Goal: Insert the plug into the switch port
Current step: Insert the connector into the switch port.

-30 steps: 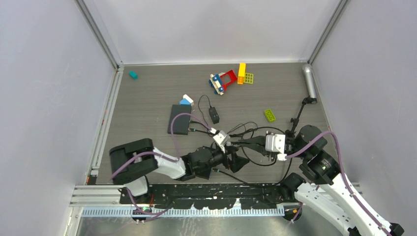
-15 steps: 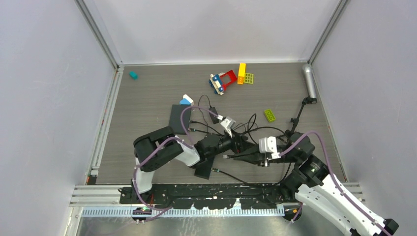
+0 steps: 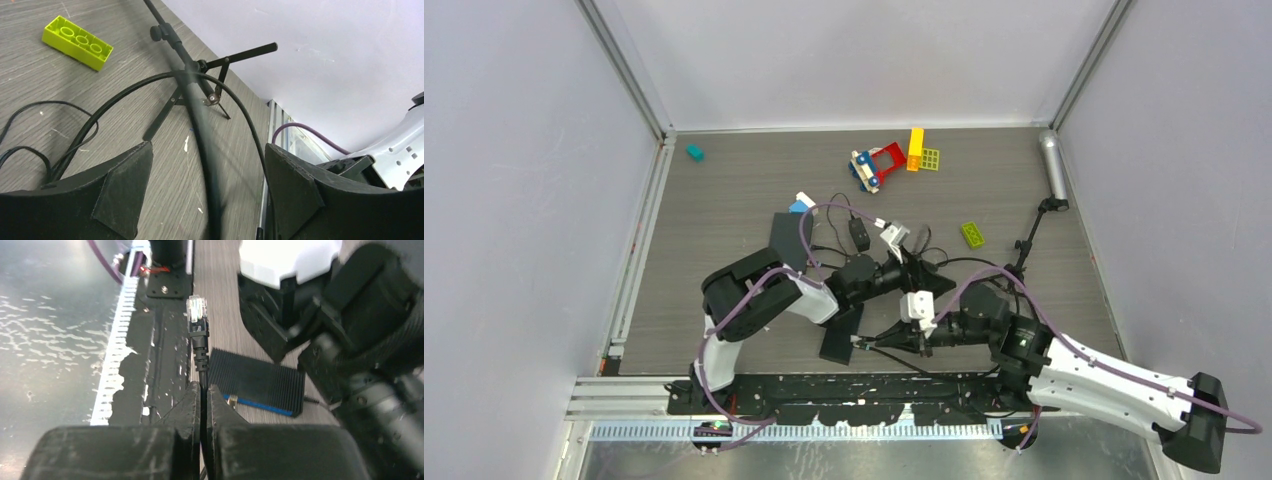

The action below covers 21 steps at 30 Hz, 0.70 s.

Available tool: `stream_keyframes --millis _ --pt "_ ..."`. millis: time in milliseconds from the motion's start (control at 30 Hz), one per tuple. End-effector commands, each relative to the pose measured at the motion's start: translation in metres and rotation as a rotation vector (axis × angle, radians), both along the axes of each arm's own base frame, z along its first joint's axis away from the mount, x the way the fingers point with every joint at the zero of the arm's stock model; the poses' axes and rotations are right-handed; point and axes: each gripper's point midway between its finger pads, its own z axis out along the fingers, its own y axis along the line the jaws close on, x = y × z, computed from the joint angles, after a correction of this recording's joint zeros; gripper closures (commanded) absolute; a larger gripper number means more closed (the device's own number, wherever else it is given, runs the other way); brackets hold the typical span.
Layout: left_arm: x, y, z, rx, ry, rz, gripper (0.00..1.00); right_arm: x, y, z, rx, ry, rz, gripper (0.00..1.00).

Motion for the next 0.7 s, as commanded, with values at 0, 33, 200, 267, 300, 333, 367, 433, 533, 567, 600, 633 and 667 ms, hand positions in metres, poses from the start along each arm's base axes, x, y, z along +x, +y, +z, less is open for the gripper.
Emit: stream_keyframes --millis 0,33,200,267,300,333,367,433,533,567,600,633,667 --pt "0.007 0.015 -0.006 0.009 0.001 -0.015 0.16 0.022 0.001 -0.011 0.007 0.068 -0.168 0.99" --pt "0.009 0.020 -0.013 0.026 0.013 -0.015 0.16 0.027 -0.001 -0.018 0.000 0.090 -0.205 1.00" --pt "0.013 0.035 -0.039 0.090 0.057 -0.025 0.16 0.047 -0.008 -0.053 -0.046 0.189 -0.377 1.00" --pt "0.013 0.037 -0.044 0.107 0.068 -0.032 0.16 0.048 -0.007 -0.063 -0.065 0.208 -0.385 1.00" --pt "0.015 0.039 -0.046 0.110 0.071 -0.029 0.16 0.048 -0.007 -0.067 -0.080 0.213 -0.385 0.99" --pt "0.017 0.042 -0.046 0.109 0.071 -0.022 0.16 0.048 -0.008 -0.073 -0.098 0.217 -0.387 1.00" --pt "0.019 0.047 -0.043 0.105 0.069 -0.012 0.16 0.047 -0.008 -0.076 -0.111 0.219 -0.386 1.00" --pt "0.026 0.058 -0.035 0.096 0.064 0.013 0.15 0.047 -0.009 -0.082 -0.132 0.226 -0.389 0.99" --pt "0.040 0.080 -0.021 0.108 0.048 0.071 0.15 0.051 -0.012 -0.094 -0.171 0.243 -0.425 1.00" --pt "0.044 0.087 -0.018 0.122 0.044 0.091 0.14 0.052 -0.013 -0.100 -0.189 0.251 -0.437 1.00" --pt "0.048 0.096 -0.014 0.138 0.038 0.115 0.13 0.053 -0.012 -0.104 -0.195 0.260 -0.445 0.99" --pt "0.051 0.104 -0.011 0.162 0.035 0.140 0.12 0.055 -0.012 -0.107 -0.201 0.270 -0.458 0.99" --pt "0.055 0.114 -0.007 0.188 0.027 0.170 0.12 0.056 -0.011 -0.110 -0.206 0.278 -0.469 1.00"
